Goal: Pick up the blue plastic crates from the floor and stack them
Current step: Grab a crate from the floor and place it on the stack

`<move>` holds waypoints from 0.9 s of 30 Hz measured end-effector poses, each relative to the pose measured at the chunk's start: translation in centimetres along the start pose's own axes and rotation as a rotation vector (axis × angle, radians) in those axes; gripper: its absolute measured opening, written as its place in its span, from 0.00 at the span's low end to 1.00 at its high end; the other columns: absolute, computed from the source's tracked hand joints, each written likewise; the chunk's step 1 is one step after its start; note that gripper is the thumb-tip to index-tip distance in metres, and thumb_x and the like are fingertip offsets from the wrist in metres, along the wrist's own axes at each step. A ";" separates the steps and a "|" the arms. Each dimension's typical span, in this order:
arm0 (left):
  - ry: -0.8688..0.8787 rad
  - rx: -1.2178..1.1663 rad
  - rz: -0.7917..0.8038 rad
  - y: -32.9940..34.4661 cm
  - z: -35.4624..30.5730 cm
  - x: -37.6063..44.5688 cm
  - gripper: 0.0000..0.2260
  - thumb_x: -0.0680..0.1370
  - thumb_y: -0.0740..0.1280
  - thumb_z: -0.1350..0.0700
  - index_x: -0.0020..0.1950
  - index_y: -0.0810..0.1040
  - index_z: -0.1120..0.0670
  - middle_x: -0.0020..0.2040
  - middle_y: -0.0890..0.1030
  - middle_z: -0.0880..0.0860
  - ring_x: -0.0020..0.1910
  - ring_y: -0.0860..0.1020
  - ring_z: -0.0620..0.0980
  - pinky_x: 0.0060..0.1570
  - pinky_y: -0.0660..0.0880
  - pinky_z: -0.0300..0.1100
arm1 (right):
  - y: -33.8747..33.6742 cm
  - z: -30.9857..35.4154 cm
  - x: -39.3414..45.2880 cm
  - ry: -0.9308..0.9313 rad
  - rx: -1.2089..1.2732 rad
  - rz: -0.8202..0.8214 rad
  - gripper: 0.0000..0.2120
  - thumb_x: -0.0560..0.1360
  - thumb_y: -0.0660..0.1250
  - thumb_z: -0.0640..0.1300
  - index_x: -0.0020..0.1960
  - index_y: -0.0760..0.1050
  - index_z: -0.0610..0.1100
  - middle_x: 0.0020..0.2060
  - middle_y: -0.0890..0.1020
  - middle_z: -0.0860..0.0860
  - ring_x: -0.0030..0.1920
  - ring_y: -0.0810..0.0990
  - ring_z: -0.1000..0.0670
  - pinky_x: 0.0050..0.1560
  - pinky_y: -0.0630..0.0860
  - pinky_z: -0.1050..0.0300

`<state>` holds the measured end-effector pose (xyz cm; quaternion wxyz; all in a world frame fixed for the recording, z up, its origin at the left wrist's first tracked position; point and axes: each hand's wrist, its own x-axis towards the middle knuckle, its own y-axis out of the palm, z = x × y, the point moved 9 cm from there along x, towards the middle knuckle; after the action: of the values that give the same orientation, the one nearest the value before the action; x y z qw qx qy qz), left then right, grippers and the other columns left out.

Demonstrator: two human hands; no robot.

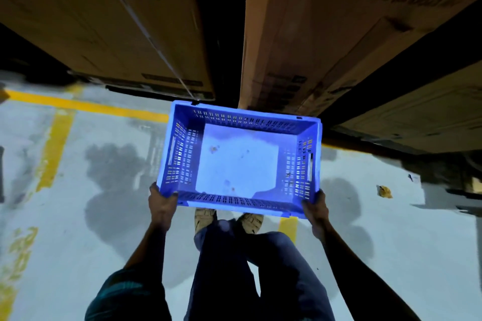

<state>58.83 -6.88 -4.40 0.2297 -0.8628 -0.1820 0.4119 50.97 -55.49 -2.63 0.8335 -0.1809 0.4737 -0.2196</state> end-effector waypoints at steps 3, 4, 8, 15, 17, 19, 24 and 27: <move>-0.055 -0.090 0.005 0.3 0.7 -1.5 0.23 0.73 0.67 0.62 0.66 0.68 0.50 0.54 0.76 0.55 0.38 0.77 0.56 0.38 0.76 0.48 | -0.2 -0.7 -0.2 -0.017 0.005 -0.018 0.31 0.60 0.57 0.45 0.64 0.66 0.49 0.56 0.80 0.37 0.45 0.76 0.43 0.43 0.70 0.52; -0.076 -0.091 0.010 0.5 1.0 -1.3 0.22 0.72 0.66 0.63 0.64 0.68 0.49 0.52 0.75 0.54 0.35 0.74 0.53 0.36 0.74 0.45 | -0.5 -0.4 -0.6 -0.031 -0.014 -0.034 0.33 0.60 0.56 0.44 0.66 0.67 0.48 0.57 0.80 0.38 0.48 0.77 0.41 0.44 0.71 0.53; -0.140 -0.064 -0.023 0.7 2.4 -2.1 0.22 0.73 0.65 0.64 0.64 0.68 0.49 0.52 0.75 0.52 0.34 0.73 0.50 0.34 0.75 0.47 | -1.5 0.0 -0.9 -0.052 -0.070 -0.093 0.36 0.61 0.55 0.44 0.70 0.67 0.43 0.58 0.80 0.38 0.55 0.78 0.36 0.50 0.74 0.48; -0.114 -0.095 0.012 1.5 2.8 -1.7 0.22 0.75 0.65 0.63 0.68 0.65 0.51 0.54 0.73 0.54 0.35 0.73 0.49 0.34 0.74 0.45 | -1.0 -2.9 1.3 0.009 -0.153 -0.032 0.29 0.66 0.56 0.37 0.66 0.64 0.53 0.52 0.78 0.45 0.51 0.79 0.33 0.48 0.80 0.35; -0.105 -0.104 0.008 1.5 2.9 -1.2 0.24 0.71 0.69 0.59 0.64 0.64 0.49 0.54 0.74 0.55 0.39 0.75 0.53 0.36 0.74 0.45 | -1.1 -1.7 0.8 0.017 -0.172 -0.007 0.26 0.69 0.57 0.34 0.66 0.64 0.50 0.51 0.76 0.46 0.49 0.80 0.35 0.43 0.82 0.36; -0.110 -0.091 0.032 1.8 3.3 -0.6 0.29 0.65 0.71 0.55 0.63 0.63 0.47 0.55 0.74 0.57 0.45 0.76 0.56 0.40 0.76 0.48 | -1.4 -1.0 0.8 0.029 -0.160 0.022 0.23 0.72 0.59 0.35 0.66 0.64 0.48 0.53 0.74 0.46 0.46 0.81 0.37 0.34 0.83 0.43; -0.080 -0.091 0.068 2.4 4.5 -0.6 0.32 0.65 0.74 0.50 0.63 0.61 0.44 0.61 0.75 0.61 0.47 0.80 0.62 0.37 0.79 0.49 | -2.4 -1.3 1.5 0.075 -0.089 -0.033 0.20 0.74 0.59 0.34 0.65 0.68 0.47 0.56 0.74 0.45 0.45 0.82 0.37 0.34 0.83 0.42; -0.016 -0.043 0.113 2.8 5.9 0.7 0.35 0.62 0.76 0.47 0.64 0.61 0.42 0.60 0.77 0.59 0.54 0.79 0.67 0.46 0.80 0.64 | -2.4 -2.7 1.0 0.102 -0.058 -0.069 0.19 0.75 0.62 0.38 0.66 0.69 0.47 0.55 0.74 0.44 0.45 0.82 0.35 0.39 0.83 0.39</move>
<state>54.91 -7.42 -9.64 0.1861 -0.8730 -0.1435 0.4273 48.64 -58.29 -3.40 0.7946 -0.2097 0.5151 -0.2436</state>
